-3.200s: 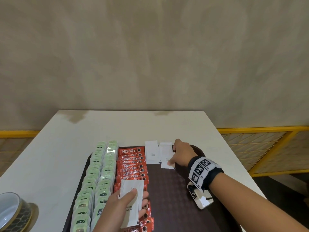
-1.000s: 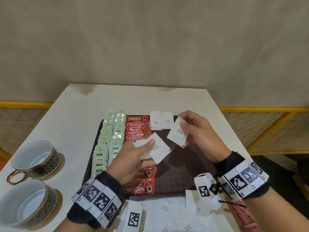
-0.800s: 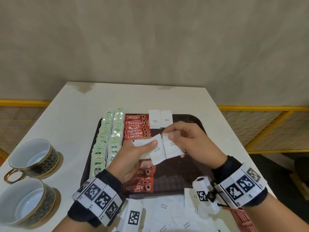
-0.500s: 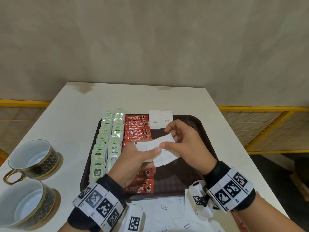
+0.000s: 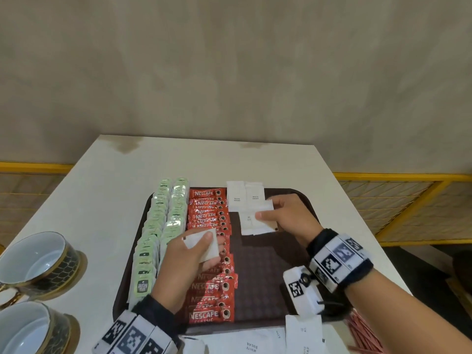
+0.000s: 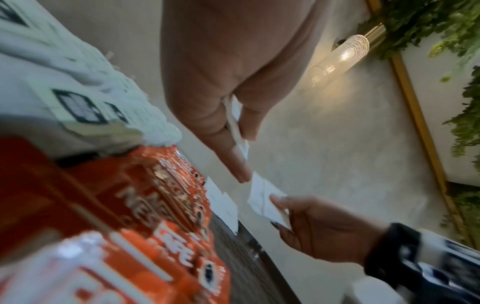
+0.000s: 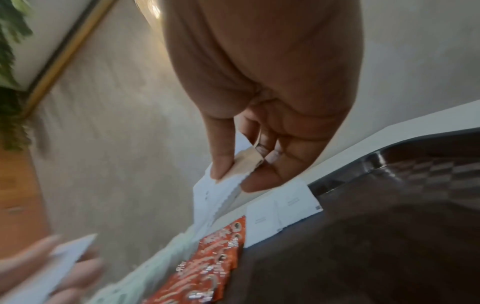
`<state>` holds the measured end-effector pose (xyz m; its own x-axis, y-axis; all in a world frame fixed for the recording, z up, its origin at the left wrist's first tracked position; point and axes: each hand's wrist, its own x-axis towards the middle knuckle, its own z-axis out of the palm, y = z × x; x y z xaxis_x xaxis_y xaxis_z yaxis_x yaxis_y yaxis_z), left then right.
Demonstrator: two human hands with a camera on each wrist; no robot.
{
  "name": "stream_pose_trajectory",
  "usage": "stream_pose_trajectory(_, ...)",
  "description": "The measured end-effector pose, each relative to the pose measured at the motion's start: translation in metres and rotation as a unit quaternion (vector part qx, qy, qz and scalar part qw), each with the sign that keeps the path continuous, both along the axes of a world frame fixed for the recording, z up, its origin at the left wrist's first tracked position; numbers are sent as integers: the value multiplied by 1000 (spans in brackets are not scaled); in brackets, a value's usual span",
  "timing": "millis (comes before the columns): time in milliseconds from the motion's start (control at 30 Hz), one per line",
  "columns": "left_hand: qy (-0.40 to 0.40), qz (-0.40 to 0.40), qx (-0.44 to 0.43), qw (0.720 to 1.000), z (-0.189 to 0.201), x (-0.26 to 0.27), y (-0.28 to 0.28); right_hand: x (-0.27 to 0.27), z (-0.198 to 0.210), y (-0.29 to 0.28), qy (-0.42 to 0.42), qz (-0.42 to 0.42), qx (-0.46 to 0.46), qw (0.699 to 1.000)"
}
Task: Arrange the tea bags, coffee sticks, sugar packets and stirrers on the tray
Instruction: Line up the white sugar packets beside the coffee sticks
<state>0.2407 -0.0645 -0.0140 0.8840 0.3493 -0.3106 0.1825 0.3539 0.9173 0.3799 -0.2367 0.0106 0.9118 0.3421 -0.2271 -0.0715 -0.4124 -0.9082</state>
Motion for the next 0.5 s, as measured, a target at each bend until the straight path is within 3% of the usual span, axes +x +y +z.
stream_pose_trajectory(200,23,6,-1,1000,-8,-4,13,61,-41,34,16,-74,-86,993)
stream_pose_trajectory(500,43,24,-12,999,-8,0,24,80,-45,60,-60,-45,-198,977)
